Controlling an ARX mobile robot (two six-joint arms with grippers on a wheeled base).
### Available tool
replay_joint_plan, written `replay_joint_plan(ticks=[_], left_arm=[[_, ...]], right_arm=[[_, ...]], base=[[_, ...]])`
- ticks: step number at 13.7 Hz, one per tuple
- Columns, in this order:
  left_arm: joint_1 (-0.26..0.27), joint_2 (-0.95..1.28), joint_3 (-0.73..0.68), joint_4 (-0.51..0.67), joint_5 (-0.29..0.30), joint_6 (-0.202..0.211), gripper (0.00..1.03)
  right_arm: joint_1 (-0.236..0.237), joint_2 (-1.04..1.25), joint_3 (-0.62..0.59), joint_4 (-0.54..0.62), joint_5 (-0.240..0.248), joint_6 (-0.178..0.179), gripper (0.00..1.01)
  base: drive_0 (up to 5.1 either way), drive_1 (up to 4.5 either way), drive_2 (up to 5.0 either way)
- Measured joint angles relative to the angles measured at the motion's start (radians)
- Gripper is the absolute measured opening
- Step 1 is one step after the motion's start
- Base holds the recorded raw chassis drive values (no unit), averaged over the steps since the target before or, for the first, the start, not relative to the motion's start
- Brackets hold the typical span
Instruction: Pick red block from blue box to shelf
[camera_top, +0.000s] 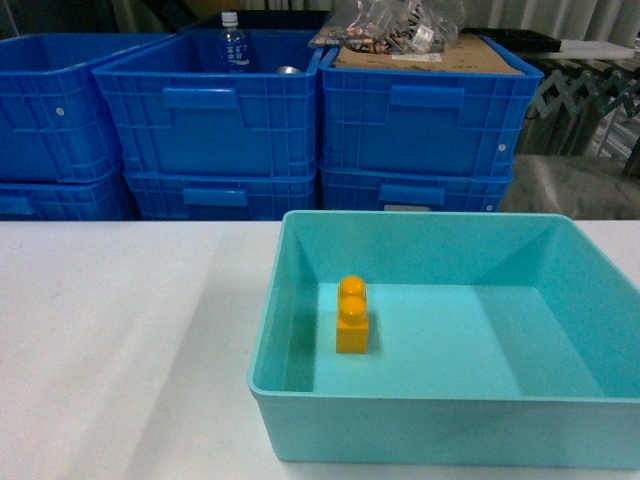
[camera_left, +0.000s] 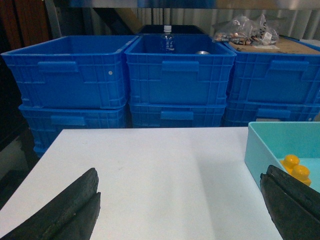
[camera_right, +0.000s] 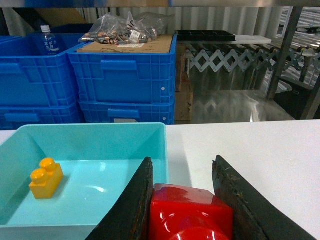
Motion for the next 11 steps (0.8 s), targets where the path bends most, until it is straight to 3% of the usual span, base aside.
replay_joint_plan(ticks=[2, 11], left_arm=[[0.000, 0.000, 0.000, 0.000, -0.001, 0.000, 0.98], [0.000, 0.000, 0.000, 0.000, 0.000, 0.000, 0.98]], right_arm=[[0.000, -0.157, 0.001, -0.178, -0.002, 0.000, 0.29], [0.000, -0.167, 0.001, -0.177, -0.003, 0.000, 0.29]], base=[[0.0, 0.00, 0.0], [0.0, 0.00, 0.0]])
